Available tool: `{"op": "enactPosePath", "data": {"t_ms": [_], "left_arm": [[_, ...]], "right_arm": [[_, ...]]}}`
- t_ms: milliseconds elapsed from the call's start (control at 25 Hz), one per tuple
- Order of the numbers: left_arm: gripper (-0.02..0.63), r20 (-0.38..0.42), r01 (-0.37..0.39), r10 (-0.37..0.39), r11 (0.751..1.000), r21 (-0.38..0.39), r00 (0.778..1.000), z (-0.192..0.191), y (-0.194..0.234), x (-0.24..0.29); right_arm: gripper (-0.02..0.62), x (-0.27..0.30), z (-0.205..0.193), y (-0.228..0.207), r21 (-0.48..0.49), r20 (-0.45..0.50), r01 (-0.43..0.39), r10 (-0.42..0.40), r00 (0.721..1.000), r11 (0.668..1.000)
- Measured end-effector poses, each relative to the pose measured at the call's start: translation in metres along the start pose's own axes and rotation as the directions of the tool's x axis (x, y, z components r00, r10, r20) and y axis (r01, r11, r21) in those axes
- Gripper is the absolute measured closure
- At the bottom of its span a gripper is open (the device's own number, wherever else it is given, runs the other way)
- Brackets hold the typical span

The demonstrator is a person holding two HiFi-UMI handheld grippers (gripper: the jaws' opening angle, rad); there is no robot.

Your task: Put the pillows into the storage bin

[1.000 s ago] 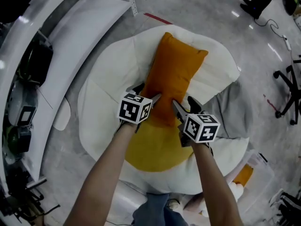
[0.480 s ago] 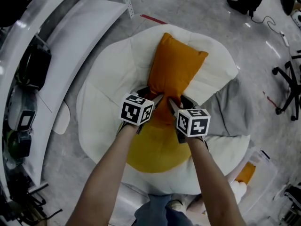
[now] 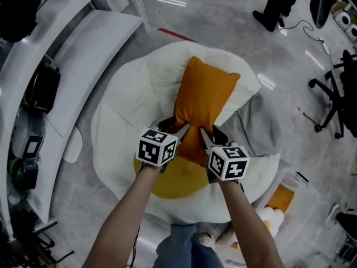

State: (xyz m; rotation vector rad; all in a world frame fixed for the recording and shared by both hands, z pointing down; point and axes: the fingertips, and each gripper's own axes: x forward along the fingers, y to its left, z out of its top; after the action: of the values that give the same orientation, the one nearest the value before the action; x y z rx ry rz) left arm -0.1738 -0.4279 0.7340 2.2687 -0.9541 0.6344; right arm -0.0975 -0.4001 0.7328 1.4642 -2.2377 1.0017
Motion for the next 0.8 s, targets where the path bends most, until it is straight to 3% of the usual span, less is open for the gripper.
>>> {"op": "enactPosePath", "data": {"t_ms": [200,480,800], "left_arm": [[0.397,0.019,0.013,-0.014,0.999,0.043,1.0,0.026,-0.06,-0.038],[0.399,-0.001,0.092,-0.092,0.989,0.117,0.996,0.049,-0.188,-0.084],[0.403,-0.05,0.226,-0.221,0.95,0.214,0.974,0.041,-0.349,-0.096]], "right_arm": [[0.456,-0.072,0.022,0.01,0.025,0.059,0.031,-0.032,0.998,0.999],[0.459,-0.214,0.034,0.005,0.089,0.139,0.118,-0.129,0.982,0.989],[0.46,-0.371,0.009,-0.038,0.182,0.203,0.251,-0.286,0.936,0.951]]}}
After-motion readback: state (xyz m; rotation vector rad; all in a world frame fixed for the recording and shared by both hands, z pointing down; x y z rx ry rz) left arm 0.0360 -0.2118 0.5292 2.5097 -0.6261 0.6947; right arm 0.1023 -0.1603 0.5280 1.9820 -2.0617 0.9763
